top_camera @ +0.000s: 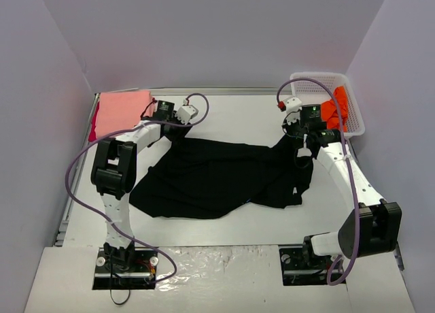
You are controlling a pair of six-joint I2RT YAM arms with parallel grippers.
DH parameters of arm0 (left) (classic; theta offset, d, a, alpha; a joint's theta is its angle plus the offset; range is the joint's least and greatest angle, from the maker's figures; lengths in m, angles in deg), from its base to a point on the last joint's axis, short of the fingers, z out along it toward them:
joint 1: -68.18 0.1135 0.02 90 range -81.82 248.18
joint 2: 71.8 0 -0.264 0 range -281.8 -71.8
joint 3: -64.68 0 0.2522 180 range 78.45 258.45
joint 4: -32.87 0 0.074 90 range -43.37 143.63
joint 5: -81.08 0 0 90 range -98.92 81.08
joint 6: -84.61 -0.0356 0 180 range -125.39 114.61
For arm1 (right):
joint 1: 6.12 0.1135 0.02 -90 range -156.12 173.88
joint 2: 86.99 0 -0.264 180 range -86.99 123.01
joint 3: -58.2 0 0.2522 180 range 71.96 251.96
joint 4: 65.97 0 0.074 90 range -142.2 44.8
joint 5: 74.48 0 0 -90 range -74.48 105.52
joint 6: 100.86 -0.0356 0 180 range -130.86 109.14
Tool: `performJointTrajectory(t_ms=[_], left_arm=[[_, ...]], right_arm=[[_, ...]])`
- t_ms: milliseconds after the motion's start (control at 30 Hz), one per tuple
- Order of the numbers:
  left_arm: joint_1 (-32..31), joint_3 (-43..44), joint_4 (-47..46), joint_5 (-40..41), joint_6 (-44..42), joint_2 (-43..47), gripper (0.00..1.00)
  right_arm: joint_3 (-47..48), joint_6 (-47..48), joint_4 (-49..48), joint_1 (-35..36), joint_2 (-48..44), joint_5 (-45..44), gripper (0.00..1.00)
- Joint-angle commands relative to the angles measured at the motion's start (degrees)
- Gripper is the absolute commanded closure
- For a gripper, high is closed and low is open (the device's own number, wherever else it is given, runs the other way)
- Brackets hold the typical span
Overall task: Fold and stack the t-shirts
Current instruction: Flatten out the tshirt
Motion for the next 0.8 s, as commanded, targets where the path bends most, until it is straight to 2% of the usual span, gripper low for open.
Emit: performJointTrajectory(t_ms=[0,433,533,767], left_arm=[[0.09,3.13,-0.41,0.10,-1.01,-0.44,0.55],[-0.18,6.83,4.78,-0.52,-2.68,-4.49,0.57],[-0.18,7.35,5.83,-0.79,-2.77,-4.84,0.60],[-0.35,7.44,7.42,-1.49,-2.59,-5.63,0.90]], right_arm=[[-0.46,0.63,-0.60,0.21,0.64,0.09,1.00],[-0.72,0.89,-0.59,0.47,1.52,-0.78,1.00],[-0.81,0.98,-0.59,0.56,1.78,-0.96,1.00],[-1.07,1.16,-0.59,0.65,1.43,-1.31,1.00]])
